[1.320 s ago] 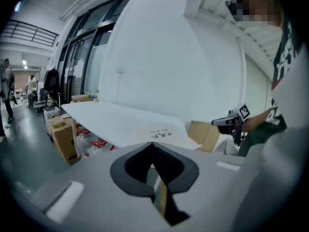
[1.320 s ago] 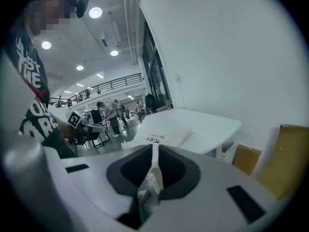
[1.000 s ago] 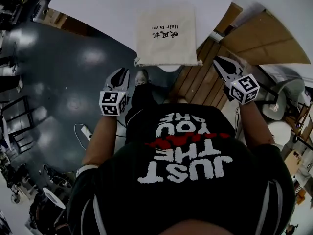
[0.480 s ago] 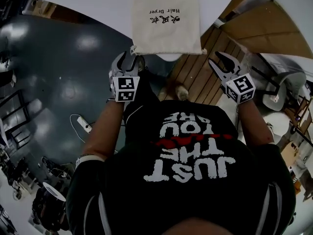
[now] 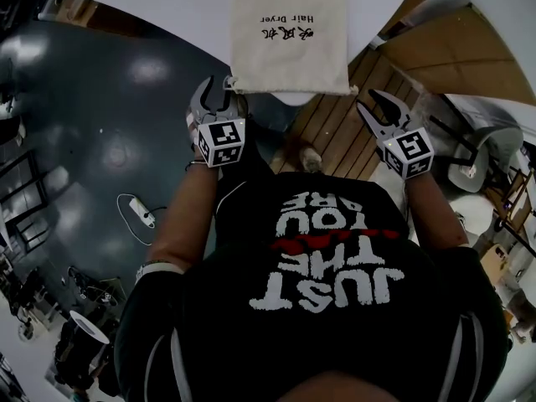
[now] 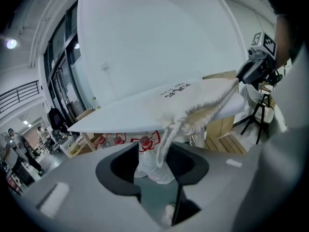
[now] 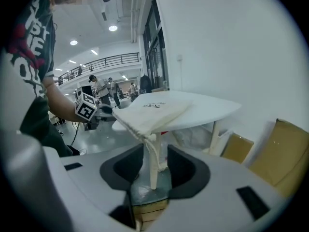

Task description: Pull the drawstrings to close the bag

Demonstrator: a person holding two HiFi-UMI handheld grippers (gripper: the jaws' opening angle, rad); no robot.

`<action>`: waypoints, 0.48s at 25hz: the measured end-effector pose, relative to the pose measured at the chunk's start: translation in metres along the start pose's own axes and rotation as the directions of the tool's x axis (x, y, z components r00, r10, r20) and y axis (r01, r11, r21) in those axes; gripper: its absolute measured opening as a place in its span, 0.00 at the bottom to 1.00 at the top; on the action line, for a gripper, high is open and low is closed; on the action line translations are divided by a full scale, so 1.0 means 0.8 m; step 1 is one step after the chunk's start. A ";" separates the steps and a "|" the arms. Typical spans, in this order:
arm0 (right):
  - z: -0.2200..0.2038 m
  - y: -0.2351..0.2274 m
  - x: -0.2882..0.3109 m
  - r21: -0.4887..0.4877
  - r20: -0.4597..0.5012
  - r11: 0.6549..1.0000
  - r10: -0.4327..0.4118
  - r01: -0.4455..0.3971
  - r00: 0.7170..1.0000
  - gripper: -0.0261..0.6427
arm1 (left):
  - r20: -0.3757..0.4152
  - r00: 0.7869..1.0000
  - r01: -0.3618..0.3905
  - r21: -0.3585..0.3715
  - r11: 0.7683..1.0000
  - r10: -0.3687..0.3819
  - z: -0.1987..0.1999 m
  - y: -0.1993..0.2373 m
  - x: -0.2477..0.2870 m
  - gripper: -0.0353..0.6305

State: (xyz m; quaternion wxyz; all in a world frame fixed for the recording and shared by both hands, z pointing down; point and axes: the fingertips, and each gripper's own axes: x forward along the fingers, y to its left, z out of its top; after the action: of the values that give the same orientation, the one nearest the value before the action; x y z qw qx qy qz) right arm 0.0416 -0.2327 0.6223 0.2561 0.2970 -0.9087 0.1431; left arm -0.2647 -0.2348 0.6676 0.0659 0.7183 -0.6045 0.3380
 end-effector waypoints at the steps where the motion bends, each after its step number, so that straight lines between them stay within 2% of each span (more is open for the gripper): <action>1: 0.000 0.000 0.000 0.001 -0.001 1.000 -0.004 0.004 1.000 0.23 | 0.006 1.000 0.002 0.017 1.000 -0.003 0.004 -0.002 0.000 0.32; 3: -0.001 0.000 0.001 0.004 -0.003 1.000 -0.010 0.010 1.000 0.23 | 0.016 1.000 0.004 0.048 0.999 -0.005 0.011 -0.006 0.000 0.27; 6: -0.003 -0.002 0.000 0.008 -0.003 1.000 -0.024 0.024 1.000 0.23 | 0.026 1.000 0.002 0.083 0.997 -0.005 0.017 -0.010 -0.001 0.10; 12: -0.009 -0.005 -0.004 0.011 -0.008 0.999 -0.035 0.035 0.999 0.23 | 0.015 0.999 0.032 0.095 0.995 -0.033 0.017 -0.019 -0.013 0.08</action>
State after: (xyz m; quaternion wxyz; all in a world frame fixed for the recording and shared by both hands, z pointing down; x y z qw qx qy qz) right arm 0.0486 -0.2315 0.6270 0.2606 0.3135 -0.9015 0.1449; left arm -0.2454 -0.2293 0.6565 0.0321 0.7331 -0.5766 0.3592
